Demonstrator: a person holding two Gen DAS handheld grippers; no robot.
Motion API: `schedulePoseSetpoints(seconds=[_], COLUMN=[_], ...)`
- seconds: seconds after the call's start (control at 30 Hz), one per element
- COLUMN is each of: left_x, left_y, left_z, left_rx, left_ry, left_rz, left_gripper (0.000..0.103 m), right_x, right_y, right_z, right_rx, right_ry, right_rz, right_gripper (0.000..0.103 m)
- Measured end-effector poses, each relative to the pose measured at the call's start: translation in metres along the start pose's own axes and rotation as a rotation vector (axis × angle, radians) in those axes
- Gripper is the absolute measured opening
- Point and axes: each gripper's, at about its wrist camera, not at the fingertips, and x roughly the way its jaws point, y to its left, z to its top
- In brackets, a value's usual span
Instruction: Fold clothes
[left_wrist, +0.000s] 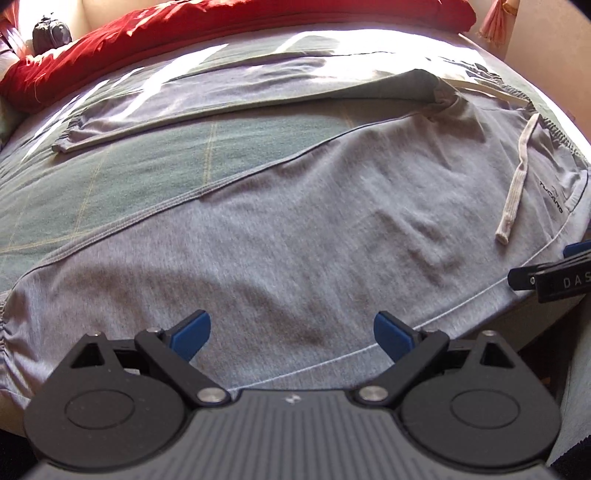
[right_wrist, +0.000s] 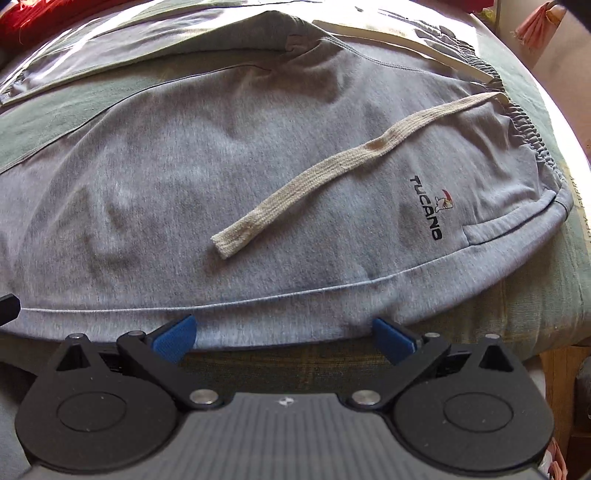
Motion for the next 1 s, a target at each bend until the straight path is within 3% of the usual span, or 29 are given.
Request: schedulePoseSetpoints(seconds=[0.07, 0.2, 0.33, 0.43, 0.53, 0.63, 0.73, 0.8, 0.87, 1.0], left_x=[0.010, 0.033, 0.023, 0.012, 0.015, 0.042, 0.078, 0.094, 0.097, 0.089], left_y=[-0.007, -0.018, -0.011, 0.004, 0.020, 0.039, 0.053, 0.062, 0.073, 0.072], left_z=[0.008, -0.003, 0.002, 0.028, 0.063, 0.091, 0.102, 0.096, 0.084, 0.083], left_rx=[-0.006, -0.027, -0.032, -0.110, -0.248, -0.431, -0.572, -0.646, -0.707, -0.763], left_ry=[0.006, 0.077, 0.106, 0.062, 0.013, 0.002, 0.029, 0.035, -0.012, -0.064], left_rz=[-0.002, 0.007, -0.067, -0.135, -0.268, -0.397, -0.456, -0.389, -0.312, -0.336], left_gripper=[0.095, 0.097, 0.097, 0.097, 0.097, 0.097, 0.097, 0.094, 0.085, 0.084], right_x=[-0.002, 0.007, 0.006, 0.008, 0.009, 0.013, 0.016, 0.017, 0.019, 0.024], right_y=[0.000, -0.016, -0.048, -0.066, -0.076, -0.084, -0.090, -0.094, -0.097, -0.102], right_z=[0.006, 0.010, 0.011, 0.020, 0.027, 0.032, 0.037, 0.041, 0.045, 0.051], right_rx=[-0.005, 0.031, 0.117, 0.178, 0.209, 0.226, 0.234, 0.242, 0.252, 0.260], right_ry=[-0.031, -0.002, -0.010, -0.027, -0.042, -0.046, -0.049, -0.050, -0.050, -0.048], right_rz=[-0.020, 0.001, 0.025, 0.056, 0.079, 0.088, 0.080, 0.078, 0.082, 0.082], right_gripper=[0.103, 0.103, 0.103, 0.103, 0.103, 0.103, 0.103, 0.103, 0.103, 0.103])
